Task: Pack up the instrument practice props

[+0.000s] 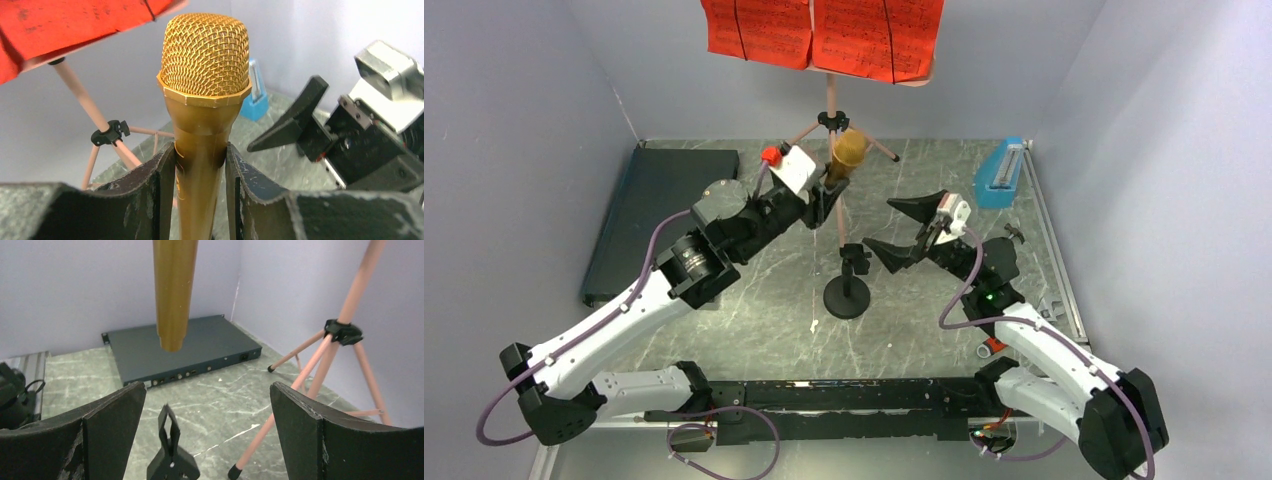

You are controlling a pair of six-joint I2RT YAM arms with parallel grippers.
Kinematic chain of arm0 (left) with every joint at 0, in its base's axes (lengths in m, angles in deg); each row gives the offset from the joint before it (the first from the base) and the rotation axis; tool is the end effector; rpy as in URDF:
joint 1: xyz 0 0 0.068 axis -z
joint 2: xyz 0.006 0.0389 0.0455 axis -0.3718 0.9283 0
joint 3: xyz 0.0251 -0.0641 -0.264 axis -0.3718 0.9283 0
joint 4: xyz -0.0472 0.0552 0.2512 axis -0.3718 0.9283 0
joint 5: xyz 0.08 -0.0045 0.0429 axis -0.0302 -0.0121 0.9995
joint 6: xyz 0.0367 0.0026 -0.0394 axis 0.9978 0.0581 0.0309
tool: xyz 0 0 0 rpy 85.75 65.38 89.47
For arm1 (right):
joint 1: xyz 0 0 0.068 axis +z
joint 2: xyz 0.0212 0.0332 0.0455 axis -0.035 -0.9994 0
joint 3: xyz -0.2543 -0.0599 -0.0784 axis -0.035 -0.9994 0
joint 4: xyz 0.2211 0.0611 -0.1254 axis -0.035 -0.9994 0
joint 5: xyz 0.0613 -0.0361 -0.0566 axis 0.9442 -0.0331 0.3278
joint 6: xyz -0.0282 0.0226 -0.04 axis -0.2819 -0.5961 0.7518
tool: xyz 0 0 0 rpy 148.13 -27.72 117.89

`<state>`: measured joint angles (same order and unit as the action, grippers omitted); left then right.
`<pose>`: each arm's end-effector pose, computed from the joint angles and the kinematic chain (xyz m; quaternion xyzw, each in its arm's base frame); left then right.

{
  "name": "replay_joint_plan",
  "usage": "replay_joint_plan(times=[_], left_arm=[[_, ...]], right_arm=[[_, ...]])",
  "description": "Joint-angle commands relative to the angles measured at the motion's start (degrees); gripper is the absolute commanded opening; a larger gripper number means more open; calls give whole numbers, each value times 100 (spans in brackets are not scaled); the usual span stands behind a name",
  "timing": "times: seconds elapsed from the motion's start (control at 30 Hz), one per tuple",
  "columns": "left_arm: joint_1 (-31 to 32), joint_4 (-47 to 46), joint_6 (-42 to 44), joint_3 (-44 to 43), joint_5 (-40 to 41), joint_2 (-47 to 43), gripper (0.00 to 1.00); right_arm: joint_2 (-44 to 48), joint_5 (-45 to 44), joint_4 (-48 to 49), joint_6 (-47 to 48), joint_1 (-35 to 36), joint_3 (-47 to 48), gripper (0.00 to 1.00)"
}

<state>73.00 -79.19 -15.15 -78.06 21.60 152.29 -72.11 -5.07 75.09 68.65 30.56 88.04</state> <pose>0.1531 -0.1872 0.4512 0.3141 0.5848 -0.2533 0.7037 0.1758 0.1173 0.3046 -0.3305 0.4950 0.3857 0.7050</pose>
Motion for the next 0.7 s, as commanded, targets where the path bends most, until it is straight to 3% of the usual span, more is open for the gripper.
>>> replay_joint_plan(times=[0.0,0.27,0.43,0.6,0.67], left_arm=[[-14,-389,-1135,-716,1020,233,3],[-14,-692,-2880,-866,1412,298,3],[-17,-542,-3768,-898,1467,390,3],[-20,-677,-4145,-727,1473,345,3],[-12,-574,-4233,-698,1501,318,3]], right_arm=[[222,-420,-974,35,34,718,100],[-39,-390,-1203,-523,399,1497,100],[-356,-734,-1409,-239,982,1918,99],[-490,-1646,-1186,-137,1350,1901,93],[-514,-1752,-1141,-141,1384,1901,85]])
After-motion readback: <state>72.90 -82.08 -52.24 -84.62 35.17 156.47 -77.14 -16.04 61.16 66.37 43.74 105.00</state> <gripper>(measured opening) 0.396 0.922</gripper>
